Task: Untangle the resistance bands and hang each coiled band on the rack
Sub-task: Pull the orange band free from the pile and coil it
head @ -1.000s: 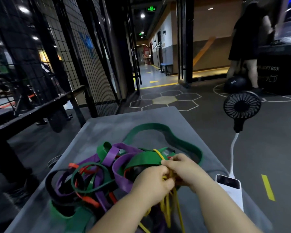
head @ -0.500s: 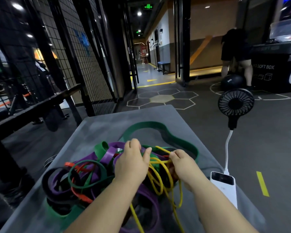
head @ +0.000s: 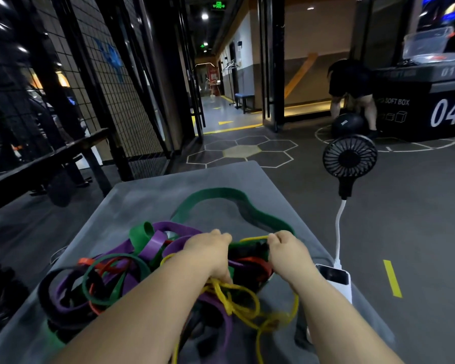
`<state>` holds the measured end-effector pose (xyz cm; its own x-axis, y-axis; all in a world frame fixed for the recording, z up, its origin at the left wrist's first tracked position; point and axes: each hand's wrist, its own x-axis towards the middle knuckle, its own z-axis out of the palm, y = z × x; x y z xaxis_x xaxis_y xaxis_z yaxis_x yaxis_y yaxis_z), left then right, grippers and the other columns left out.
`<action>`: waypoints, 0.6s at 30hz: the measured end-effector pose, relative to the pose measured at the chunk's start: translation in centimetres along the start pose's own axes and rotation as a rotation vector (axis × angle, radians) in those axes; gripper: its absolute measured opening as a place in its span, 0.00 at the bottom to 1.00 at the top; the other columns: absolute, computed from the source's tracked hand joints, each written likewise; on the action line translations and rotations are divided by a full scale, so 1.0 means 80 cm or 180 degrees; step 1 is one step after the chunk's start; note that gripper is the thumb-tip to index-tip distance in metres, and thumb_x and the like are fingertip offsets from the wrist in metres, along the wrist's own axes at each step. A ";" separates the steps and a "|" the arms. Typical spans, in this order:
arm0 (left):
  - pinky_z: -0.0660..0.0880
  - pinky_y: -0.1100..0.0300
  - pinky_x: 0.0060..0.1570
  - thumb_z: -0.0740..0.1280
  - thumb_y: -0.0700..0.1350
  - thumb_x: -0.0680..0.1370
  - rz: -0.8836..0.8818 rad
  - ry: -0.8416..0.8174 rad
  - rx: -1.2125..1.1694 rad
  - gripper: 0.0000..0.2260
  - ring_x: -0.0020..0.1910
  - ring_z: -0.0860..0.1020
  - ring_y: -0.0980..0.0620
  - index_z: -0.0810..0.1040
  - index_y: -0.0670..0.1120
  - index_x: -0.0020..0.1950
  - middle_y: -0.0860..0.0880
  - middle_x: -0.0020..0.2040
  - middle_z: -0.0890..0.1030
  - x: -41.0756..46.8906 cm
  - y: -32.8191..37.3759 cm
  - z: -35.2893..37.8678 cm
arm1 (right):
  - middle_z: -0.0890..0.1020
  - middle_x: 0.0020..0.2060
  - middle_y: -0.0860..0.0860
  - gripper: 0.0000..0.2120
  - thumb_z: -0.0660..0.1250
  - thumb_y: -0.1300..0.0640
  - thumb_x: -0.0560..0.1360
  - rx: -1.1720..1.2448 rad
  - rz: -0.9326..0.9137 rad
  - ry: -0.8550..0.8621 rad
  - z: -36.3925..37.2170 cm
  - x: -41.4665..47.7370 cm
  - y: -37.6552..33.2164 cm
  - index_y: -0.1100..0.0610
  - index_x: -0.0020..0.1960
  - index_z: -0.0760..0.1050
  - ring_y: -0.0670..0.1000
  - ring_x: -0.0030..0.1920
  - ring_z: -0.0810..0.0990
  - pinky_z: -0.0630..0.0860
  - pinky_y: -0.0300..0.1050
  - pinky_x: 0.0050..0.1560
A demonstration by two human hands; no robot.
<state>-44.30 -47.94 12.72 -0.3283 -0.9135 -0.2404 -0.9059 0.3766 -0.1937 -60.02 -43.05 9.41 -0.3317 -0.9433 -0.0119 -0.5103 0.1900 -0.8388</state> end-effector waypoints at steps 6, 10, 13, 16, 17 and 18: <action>0.72 0.54 0.45 0.73 0.59 0.68 0.0057 0.0529 -0.0047 0.19 0.56 0.78 0.43 0.71 0.52 0.50 0.49 0.55 0.78 -0.012 -0.015 0.003 | 0.78 0.46 0.55 0.12 0.53 0.51 0.84 0.0331 0.0150 0.0047 0.005 0.006 0.003 0.57 0.50 0.70 0.54 0.44 0.73 0.66 0.45 0.43; 0.75 0.54 0.46 0.72 0.62 0.68 0.0122 0.0933 -0.0298 0.21 0.54 0.78 0.45 0.73 0.50 0.50 0.51 0.51 0.80 -0.023 -0.042 0.000 | 0.80 0.49 0.56 0.14 0.53 0.51 0.83 0.0630 0.0165 0.0165 0.010 0.001 -0.002 0.58 0.55 0.74 0.55 0.48 0.75 0.69 0.46 0.48; 0.76 0.54 0.48 0.73 0.62 0.68 0.0214 0.0922 -0.0510 0.22 0.52 0.78 0.48 0.75 0.52 0.55 0.52 0.51 0.80 -0.031 -0.062 -0.007 | 0.77 0.44 0.52 0.12 0.53 0.51 0.84 0.0642 0.0138 0.0336 0.008 -0.003 -0.006 0.56 0.53 0.71 0.55 0.48 0.74 0.68 0.47 0.48; 0.75 0.56 0.49 0.74 0.61 0.68 0.0301 0.0972 -0.0818 0.21 0.53 0.78 0.51 0.77 0.56 0.58 0.55 0.52 0.80 -0.036 -0.074 -0.012 | 0.76 0.43 0.52 0.11 0.53 0.51 0.84 0.0673 0.0150 0.0482 0.003 0.001 -0.005 0.55 0.51 0.70 0.57 0.49 0.75 0.69 0.49 0.48; 0.75 0.56 0.50 0.74 0.60 0.68 0.0283 0.0986 -0.0949 0.22 0.53 0.78 0.52 0.77 0.56 0.59 0.56 0.53 0.80 -0.036 -0.079 -0.011 | 0.76 0.44 0.52 0.11 0.53 0.51 0.84 0.0695 0.0156 0.0504 0.002 0.002 -0.005 0.56 0.52 0.70 0.57 0.49 0.75 0.69 0.49 0.48; 0.76 0.55 0.51 0.75 0.60 0.68 0.0242 0.0982 -0.1120 0.23 0.54 0.78 0.52 0.77 0.57 0.60 0.57 0.55 0.80 -0.036 -0.084 -0.010 | 0.76 0.44 0.52 0.11 0.53 0.51 0.84 0.0721 0.0170 0.0508 0.003 0.003 -0.005 0.56 0.52 0.70 0.57 0.48 0.74 0.68 0.48 0.48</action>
<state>-37.47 -47.96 15.51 -0.4130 -0.9086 0.0627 -0.8944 0.4176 0.1605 -59.71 -43.43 9.65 -0.4833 -0.8754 0.0116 -0.3045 0.1556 -0.9397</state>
